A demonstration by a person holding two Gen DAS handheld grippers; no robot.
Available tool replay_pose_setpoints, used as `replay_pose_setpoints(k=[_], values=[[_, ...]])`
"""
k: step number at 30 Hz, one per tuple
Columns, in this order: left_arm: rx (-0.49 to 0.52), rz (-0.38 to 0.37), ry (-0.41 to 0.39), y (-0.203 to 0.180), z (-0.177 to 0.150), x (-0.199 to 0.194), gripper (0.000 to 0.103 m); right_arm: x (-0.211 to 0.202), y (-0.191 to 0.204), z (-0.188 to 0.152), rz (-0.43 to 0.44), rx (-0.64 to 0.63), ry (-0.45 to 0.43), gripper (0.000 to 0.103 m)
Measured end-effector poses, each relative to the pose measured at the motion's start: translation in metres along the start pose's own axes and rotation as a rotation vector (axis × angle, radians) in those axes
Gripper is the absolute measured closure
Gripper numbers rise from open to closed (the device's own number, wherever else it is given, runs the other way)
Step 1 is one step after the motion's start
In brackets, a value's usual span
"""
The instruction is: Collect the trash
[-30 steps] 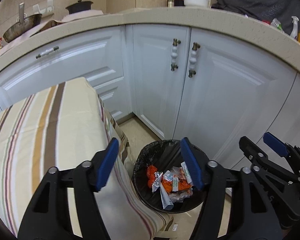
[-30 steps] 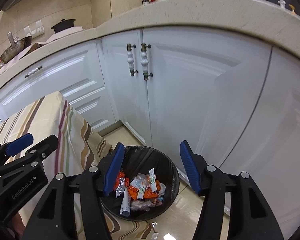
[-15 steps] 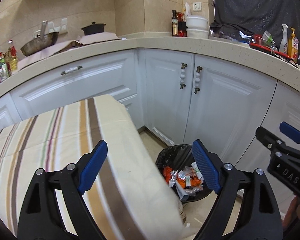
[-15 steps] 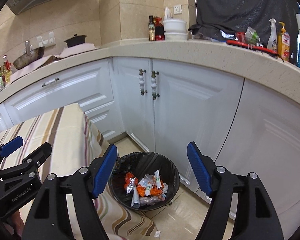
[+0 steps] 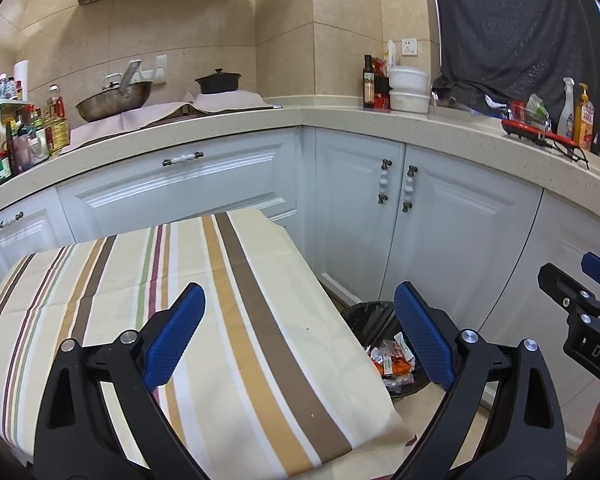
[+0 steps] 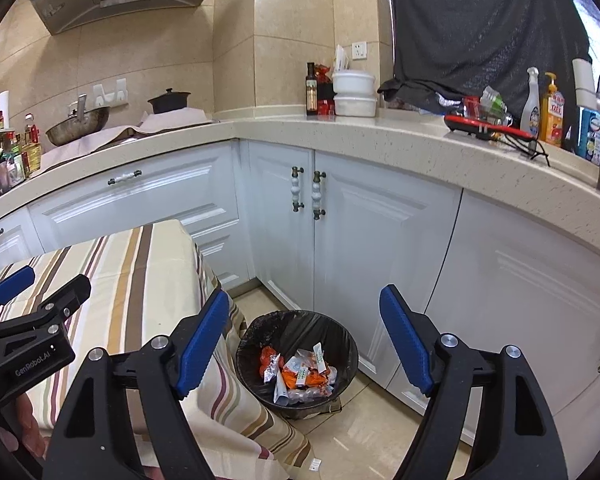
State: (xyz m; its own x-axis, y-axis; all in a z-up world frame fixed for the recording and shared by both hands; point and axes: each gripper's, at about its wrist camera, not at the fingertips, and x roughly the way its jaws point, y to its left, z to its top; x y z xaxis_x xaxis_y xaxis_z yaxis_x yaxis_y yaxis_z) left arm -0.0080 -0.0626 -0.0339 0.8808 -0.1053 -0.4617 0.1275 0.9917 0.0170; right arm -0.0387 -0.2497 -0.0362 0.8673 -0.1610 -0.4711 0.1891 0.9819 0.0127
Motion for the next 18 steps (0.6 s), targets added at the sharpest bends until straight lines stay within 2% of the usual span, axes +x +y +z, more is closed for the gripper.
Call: replay_pose_setpoints(k=[7,18], values=[[-0.013,-0.002,-0.031,0.009,0.0,-0.019,0.01,-0.02,0.009,0.001,0.001,-0.016,-0.045,0.026],[-0.029,0.007,-0.051,0.014,0.001,-0.027,0.01,-0.026,0.015,0.001,0.015,-0.032,-0.065,0.026]])
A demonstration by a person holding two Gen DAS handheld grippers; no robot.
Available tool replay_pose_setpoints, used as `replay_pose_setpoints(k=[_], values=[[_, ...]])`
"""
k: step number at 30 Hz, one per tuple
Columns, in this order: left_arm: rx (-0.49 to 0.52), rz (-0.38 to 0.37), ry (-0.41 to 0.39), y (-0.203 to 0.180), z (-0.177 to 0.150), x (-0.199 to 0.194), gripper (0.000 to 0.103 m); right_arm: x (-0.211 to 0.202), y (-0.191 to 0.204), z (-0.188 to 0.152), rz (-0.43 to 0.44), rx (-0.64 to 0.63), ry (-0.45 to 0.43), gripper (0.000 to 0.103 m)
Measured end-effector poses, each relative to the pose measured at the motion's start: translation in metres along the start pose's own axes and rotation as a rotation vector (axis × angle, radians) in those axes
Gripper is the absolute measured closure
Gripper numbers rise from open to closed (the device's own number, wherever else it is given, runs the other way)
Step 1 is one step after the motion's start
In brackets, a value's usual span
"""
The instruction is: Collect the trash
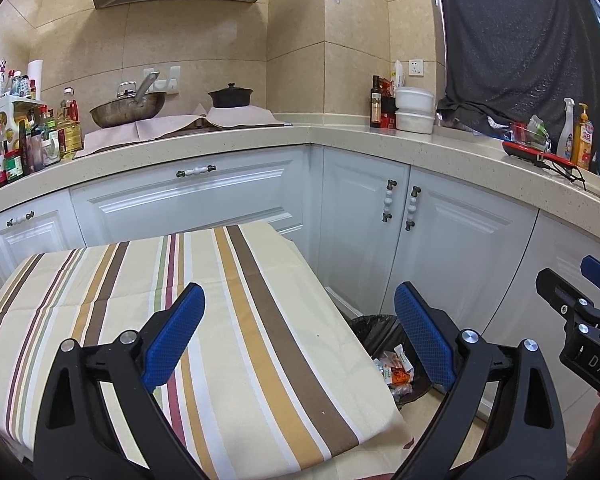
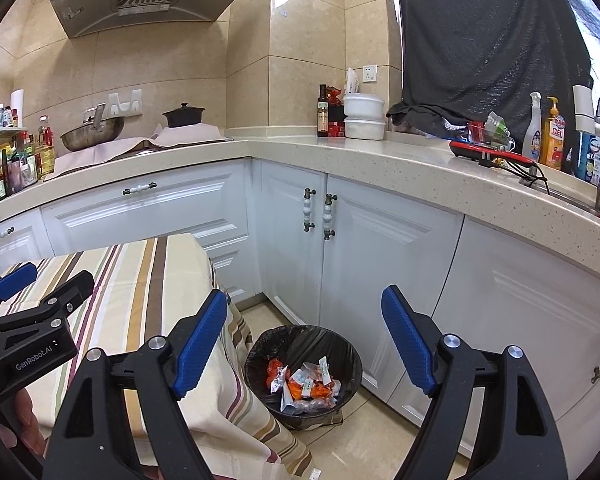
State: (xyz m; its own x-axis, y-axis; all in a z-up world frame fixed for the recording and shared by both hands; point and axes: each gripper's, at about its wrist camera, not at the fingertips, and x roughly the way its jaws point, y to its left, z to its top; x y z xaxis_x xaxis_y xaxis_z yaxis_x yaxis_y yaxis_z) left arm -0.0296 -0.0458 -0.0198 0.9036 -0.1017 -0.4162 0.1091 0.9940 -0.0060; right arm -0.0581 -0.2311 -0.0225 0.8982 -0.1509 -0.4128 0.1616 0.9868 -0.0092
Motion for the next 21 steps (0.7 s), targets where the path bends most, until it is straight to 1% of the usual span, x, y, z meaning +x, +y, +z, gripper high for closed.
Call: replay_pose_setpoints(k=[21], values=[[-0.008,-0.002,-0.001,0.0058,0.0009,-0.0015,0.01,-0.0023,0.0016,0.0028,-0.001,-0.006,-0.008,0.025]])
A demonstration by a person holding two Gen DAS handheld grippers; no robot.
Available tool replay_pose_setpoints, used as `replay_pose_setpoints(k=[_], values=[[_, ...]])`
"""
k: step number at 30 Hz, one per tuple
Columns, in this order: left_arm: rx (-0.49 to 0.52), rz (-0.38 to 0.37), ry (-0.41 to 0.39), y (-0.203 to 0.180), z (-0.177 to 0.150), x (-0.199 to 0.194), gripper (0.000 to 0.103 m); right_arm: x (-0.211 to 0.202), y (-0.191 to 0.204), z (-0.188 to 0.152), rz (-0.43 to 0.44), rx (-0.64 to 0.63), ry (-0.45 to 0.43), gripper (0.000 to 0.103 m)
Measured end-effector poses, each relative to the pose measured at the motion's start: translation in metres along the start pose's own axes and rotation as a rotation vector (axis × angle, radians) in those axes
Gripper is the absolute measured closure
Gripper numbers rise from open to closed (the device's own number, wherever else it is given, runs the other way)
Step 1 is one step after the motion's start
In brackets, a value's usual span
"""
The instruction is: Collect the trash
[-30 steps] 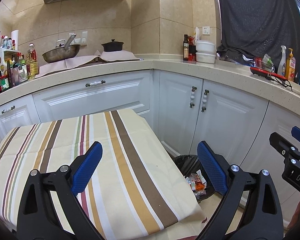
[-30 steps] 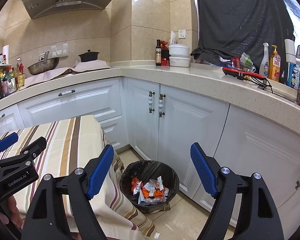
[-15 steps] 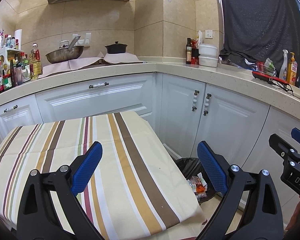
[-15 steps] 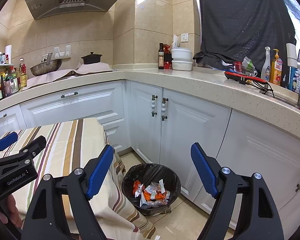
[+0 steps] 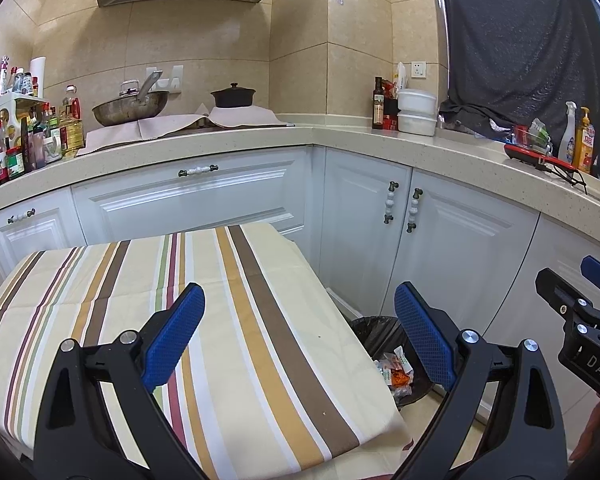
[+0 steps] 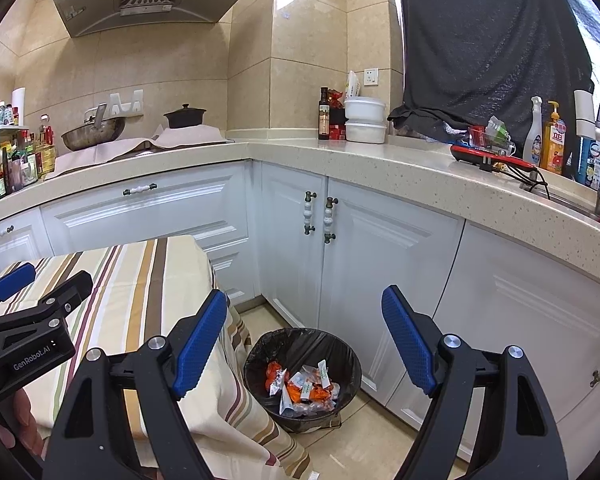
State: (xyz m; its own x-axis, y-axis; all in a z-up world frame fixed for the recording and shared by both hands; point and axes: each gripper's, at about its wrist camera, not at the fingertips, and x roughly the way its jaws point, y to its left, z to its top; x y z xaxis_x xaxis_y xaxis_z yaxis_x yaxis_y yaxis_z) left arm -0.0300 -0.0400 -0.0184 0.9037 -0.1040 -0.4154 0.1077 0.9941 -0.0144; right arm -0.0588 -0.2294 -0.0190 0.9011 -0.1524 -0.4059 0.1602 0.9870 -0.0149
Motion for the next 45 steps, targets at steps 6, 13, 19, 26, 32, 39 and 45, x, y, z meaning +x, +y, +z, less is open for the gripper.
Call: replay_pose_setpoints(k=[6,13,19,26,32,39,45], values=[[-0.007,-0.006,0.011,0.0,0.0,0.002,0.01,-0.001,0.001,0.002,0.001,-0.004,-0.003,0.025],[-0.009,-0.005,0.006,-0.002,-0.001,0.001,0.01,-0.002,0.002,0.001,0.001,-0.004,-0.005,0.025],[-0.004,-0.015,-0.001,-0.004,0.0,0.0,0.01,-0.001,0.002,0.001,0.001,-0.005,-0.004,0.025],[-0.002,-0.006,-0.002,-0.006,0.0,0.0,0.01,-0.001,0.002,0.001,0.002,-0.005,-0.003,0.025],[0.002,0.0,0.0,-0.007,0.001,-0.001,0.006,-0.001,0.002,0.0,0.003,-0.007,-0.001,0.025],[0.036,0.035,-0.021,-0.01,0.0,-0.002,0.005,0.0,0.004,0.0,0.003,-0.008,0.0,0.025],[0.045,0.006,-0.019,-0.014,0.001,-0.002,0.005,0.0,0.004,0.0,0.004,-0.009,0.0,0.025]])
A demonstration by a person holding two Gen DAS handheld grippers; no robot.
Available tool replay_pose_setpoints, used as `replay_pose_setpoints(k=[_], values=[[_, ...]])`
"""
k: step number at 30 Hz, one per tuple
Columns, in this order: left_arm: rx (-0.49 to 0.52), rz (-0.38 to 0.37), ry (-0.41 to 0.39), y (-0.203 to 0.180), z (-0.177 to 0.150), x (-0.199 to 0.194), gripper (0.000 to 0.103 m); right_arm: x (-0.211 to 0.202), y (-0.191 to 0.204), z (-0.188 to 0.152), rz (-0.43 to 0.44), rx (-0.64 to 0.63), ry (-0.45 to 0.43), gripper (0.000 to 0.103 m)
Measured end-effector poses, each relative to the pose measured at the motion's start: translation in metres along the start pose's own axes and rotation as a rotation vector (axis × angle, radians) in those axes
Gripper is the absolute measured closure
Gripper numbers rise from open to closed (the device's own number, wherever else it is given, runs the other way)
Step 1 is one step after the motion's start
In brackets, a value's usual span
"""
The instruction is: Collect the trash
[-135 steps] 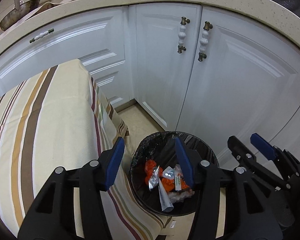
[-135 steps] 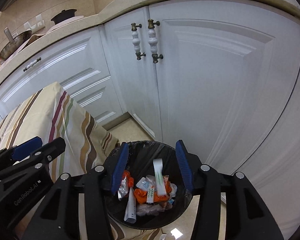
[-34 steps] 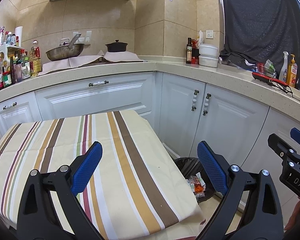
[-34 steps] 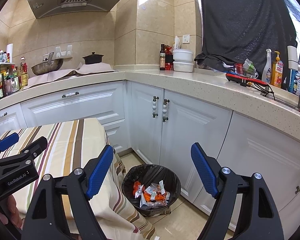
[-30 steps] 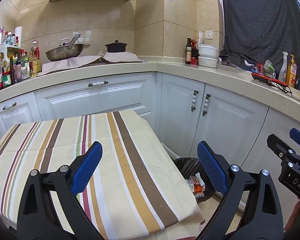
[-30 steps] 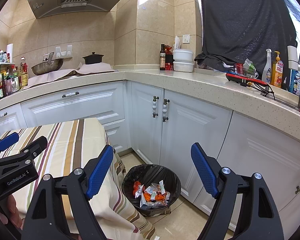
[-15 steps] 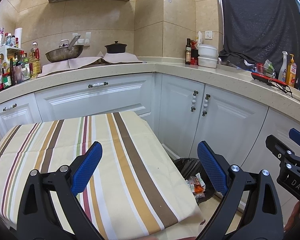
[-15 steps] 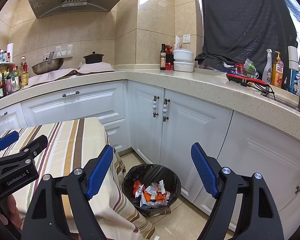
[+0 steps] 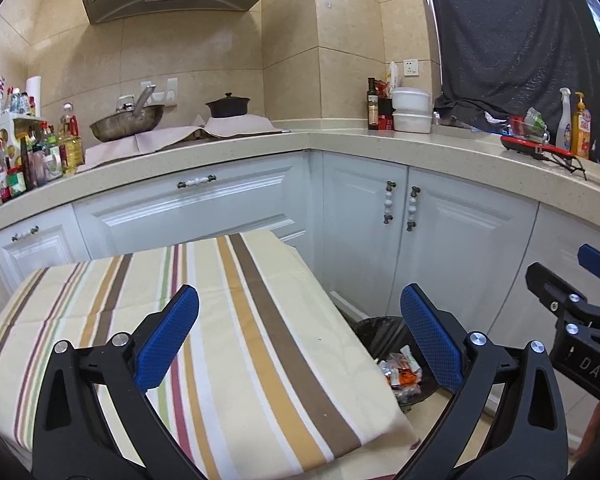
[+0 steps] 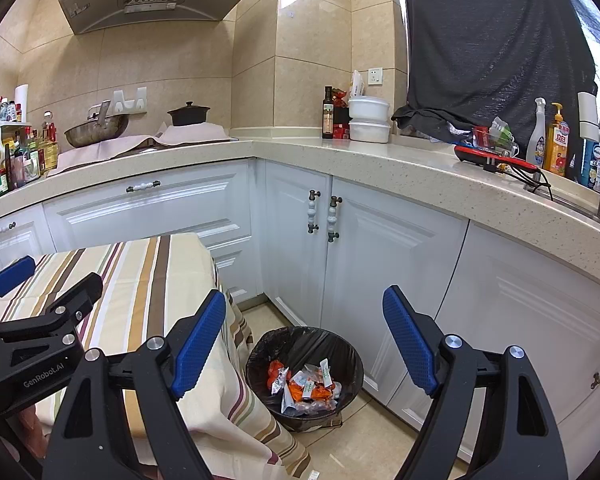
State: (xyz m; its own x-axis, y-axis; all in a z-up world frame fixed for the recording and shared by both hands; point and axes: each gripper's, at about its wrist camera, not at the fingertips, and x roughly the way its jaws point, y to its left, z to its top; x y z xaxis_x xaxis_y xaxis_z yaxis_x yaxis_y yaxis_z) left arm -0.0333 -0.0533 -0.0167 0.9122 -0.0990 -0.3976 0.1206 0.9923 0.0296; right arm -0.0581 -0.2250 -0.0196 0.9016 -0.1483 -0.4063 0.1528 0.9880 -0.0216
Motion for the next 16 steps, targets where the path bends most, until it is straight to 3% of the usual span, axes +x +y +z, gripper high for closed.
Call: replay_pose_setpoints(k=[16], values=[[-0.016,-0.073,-0.014,0.0012,0.0023,-0.0001,0.005,0.0006,-0.0006,-0.0013,-0.004,0.001,-0.006,0.024]])
